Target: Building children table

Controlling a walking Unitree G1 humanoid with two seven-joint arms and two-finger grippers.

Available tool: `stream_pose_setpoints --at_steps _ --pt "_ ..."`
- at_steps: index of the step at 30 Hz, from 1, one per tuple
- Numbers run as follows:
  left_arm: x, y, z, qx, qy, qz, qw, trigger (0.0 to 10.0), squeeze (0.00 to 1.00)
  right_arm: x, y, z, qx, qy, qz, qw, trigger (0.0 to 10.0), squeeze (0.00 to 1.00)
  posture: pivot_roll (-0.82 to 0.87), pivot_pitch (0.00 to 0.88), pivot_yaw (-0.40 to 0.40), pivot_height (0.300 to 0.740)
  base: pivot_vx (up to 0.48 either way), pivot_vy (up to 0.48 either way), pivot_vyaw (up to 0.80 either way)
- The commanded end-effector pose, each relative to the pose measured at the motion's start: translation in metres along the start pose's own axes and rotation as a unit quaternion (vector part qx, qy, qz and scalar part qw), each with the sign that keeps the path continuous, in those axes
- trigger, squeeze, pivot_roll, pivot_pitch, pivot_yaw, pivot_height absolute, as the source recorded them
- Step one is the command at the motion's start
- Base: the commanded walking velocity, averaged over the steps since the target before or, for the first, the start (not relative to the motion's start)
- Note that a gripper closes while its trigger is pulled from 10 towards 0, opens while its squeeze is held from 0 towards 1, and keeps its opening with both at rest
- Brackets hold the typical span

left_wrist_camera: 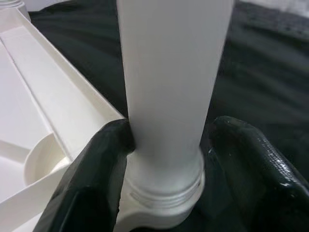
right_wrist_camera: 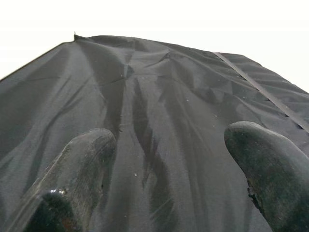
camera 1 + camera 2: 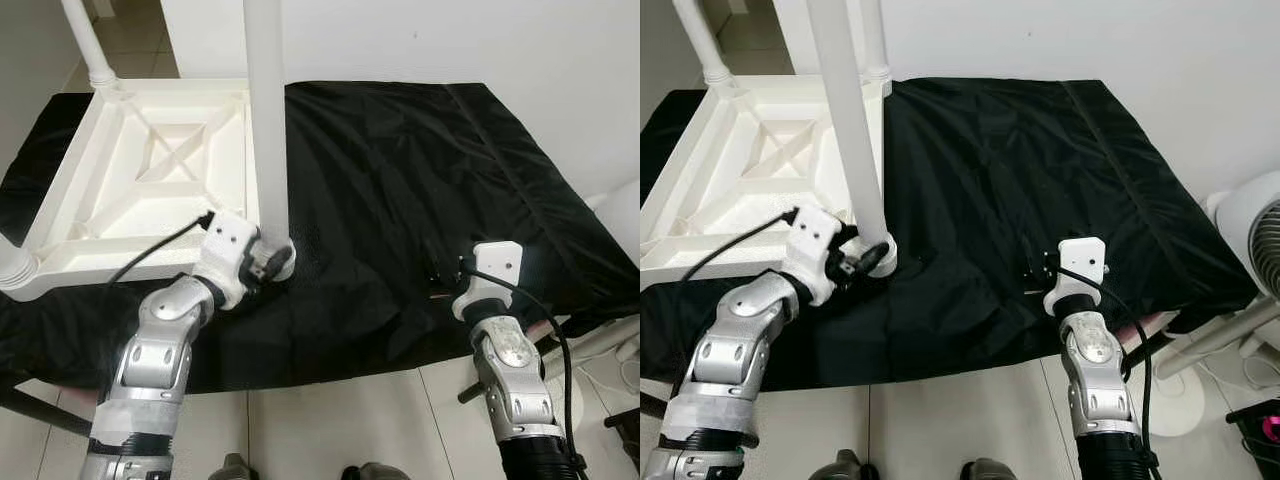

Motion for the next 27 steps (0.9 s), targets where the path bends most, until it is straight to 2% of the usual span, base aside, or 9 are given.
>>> stream_pose_setpoints --at_steps 1,4,8,12,15,22,26,27 --pt "-0.006 0.001 0.009 -0.023 0.020 -0.035 0.999 10.0 0.00 -0.001 0.000 -0.001 0.000 0.001 -0.002 1.000 10.0 0.00 -0.10 0.059 0.012 0.740 0.000 0.000 0.00" --pt "-0.009 0.004 0.016 -0.042 0.014 -0.050 0.998 10.0 0.00 -0.001 -0.001 -0.001 0.001 0.001 -0.001 1.000 10.0 0.00 -0.10 0.057 0.011 0.740 0.000 0.000 0.00" --pt "-0.006 0.003 0.018 -0.044 0.018 -0.041 0.998 10.0 0.00 0.000 -0.001 -0.001 0.001 0.001 -0.001 1.000 10.0 0.00 -0.10 0.056 0.010 0.740 0.000 0.000 0.00" --pt "0.005 -0.013 0.029 -0.052 0.051 0.020 0.997 10.0 0.00 0.005 -0.003 -0.002 0.001 -0.001 0.005 1.000 10.0 0.00 -0.10 0.054 0.007 0.740 0.000 0.000 0.00" --pt "0.008 -0.021 0.035 -0.058 0.060 0.046 0.995 10.0 0.00 0.005 -0.004 -0.002 0.001 -0.001 0.006 1.000 10.0 0.00 -0.10 0.053 0.005 0.740 0.000 0.000 0.00" --pt "0.007 -0.034 0.045 -0.075 0.070 0.046 0.994 10.0 0.00 0.006 -0.006 -0.002 0.001 0.000 0.009 1.000 10.0 0.00 -0.11 0.051 0.002 0.740 0.000 0.000 0.00" --pt "0.000 -0.035 0.051 -0.097 0.083 0.012 0.992 10.0 0.00 0.007 -0.006 -0.001 0.001 0.002 0.010 1.000 10.0 0.00 -0.11 0.050 0.003 0.740 0.000 0.000 0.00" --pt "-0.004 -0.034 0.051 -0.102 0.092 -0.009 0.990 5.5 0.00 0.006 -0.006 -0.001 0.001 0.002 0.010 1.000 10.0 0.00 -0.12 0.047 0.006 0.740 0.000 0.000 0.00"
Point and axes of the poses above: a point about 5 cm out from each wrist's last joint towards the gripper, its own y axis pointing back from the gripper into the wrist, its own z axis along the axis of the wrist's last joint, x = y × z, the point moved 2 cm from there along -y, pointing out of the wrist towards the gripper, and after that the axes turned 10 degrees about -y, right-handed, at the moved point
